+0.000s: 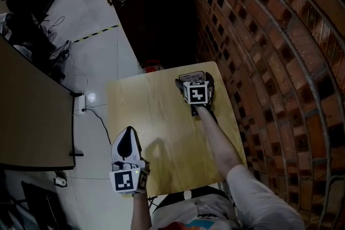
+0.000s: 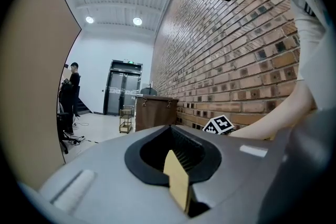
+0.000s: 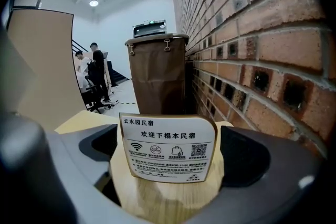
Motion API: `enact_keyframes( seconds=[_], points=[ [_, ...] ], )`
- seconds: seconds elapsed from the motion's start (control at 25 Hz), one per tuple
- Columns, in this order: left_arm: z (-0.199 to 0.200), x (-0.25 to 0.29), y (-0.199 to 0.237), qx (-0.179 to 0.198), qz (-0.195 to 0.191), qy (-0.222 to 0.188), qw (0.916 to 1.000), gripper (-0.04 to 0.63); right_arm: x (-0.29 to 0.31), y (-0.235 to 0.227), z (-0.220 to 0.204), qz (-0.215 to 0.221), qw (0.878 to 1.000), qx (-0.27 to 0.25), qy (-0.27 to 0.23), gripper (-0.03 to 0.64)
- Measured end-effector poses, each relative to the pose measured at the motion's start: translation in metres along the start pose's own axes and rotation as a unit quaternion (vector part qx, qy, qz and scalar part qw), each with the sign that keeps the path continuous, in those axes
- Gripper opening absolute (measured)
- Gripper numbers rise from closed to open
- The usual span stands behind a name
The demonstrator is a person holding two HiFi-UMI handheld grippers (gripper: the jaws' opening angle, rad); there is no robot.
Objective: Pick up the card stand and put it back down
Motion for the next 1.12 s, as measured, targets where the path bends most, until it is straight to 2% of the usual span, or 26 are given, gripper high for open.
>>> enact_keyframes(
  seconds=[0.84,0.96,1.12],
  points=[
    [-0.004,-0.006,0.005,-0.002,0.008,0.004,1.0,0.003,0.0,0.001,-0.004,-0.006,1.0,-0.025,-0.016,0.565],
    [-0.002,-0.007,0.004,-0.003,0.009,0.002,1.0,0.003,-0.014,0.001,0.002,-0.011,0.999,-0.032,-0.038,0.561],
    [0.004,-0.01,0.0,-0.002,0.008,-0.009,0.9999,0.003,-0.052,0.005,0.016,-0.014,0.994,-0.053,-0.095,0.557]
  ],
)
Point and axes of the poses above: the fingertips, and each gripper's own axes: x forward along the fingers, y to its left, z out of its top, the point moved 5 cm from there along -x, backward along the fingers, and after that the axes turned 5 degrees about -x, right-handed, at the moved point
